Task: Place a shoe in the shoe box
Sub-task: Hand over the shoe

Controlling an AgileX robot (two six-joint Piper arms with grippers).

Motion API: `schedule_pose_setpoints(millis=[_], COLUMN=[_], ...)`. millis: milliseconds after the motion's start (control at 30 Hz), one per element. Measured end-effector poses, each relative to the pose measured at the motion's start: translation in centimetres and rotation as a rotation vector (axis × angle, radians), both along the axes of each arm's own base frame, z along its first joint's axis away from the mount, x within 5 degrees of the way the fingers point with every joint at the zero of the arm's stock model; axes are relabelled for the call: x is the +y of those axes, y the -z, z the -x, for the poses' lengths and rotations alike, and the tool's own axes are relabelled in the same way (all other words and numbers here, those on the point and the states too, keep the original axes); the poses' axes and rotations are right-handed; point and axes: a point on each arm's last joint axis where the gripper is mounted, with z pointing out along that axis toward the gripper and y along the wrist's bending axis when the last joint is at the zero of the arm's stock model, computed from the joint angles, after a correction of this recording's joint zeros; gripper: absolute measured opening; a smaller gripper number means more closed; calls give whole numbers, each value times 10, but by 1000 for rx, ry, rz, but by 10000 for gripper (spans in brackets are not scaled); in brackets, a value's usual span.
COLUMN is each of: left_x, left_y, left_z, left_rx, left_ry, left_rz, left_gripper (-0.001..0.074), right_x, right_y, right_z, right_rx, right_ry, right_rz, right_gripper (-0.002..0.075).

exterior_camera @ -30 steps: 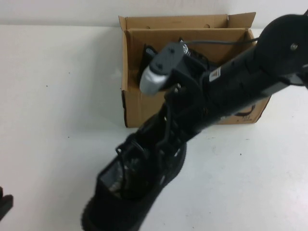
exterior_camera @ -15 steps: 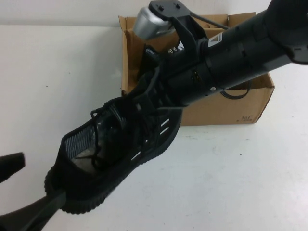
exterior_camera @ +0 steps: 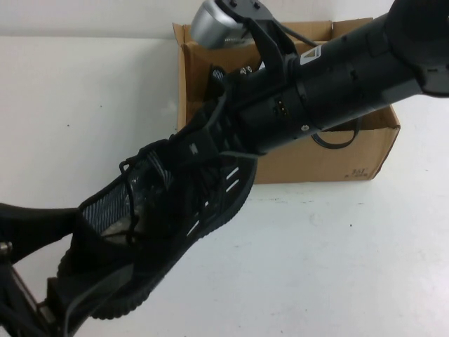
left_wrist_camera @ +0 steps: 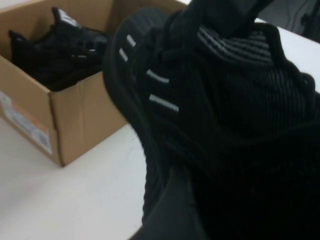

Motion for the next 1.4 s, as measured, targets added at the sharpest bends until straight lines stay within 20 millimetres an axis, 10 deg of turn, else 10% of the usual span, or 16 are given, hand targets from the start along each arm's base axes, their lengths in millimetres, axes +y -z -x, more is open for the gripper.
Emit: schedule_pose_setpoints(millis=[400, 867, 1400], left_x=[-11, -11, 10], left_y=[13, 9, -3], left_z=[-16, -21, -52], left_rx=[104, 80, 35], left_ry=[131, 96, -386], left_rz=[19, 67, 274], left_gripper=[60, 30, 30], right_x=[0, 0, -4], right_y=[0, -7, -21], right_z=[5, 3, -15], right_rx=[24, 96, 102], right_ry=[-45, 31, 281], right_rz=[3, -28, -65], right_gripper=[17, 340, 360])
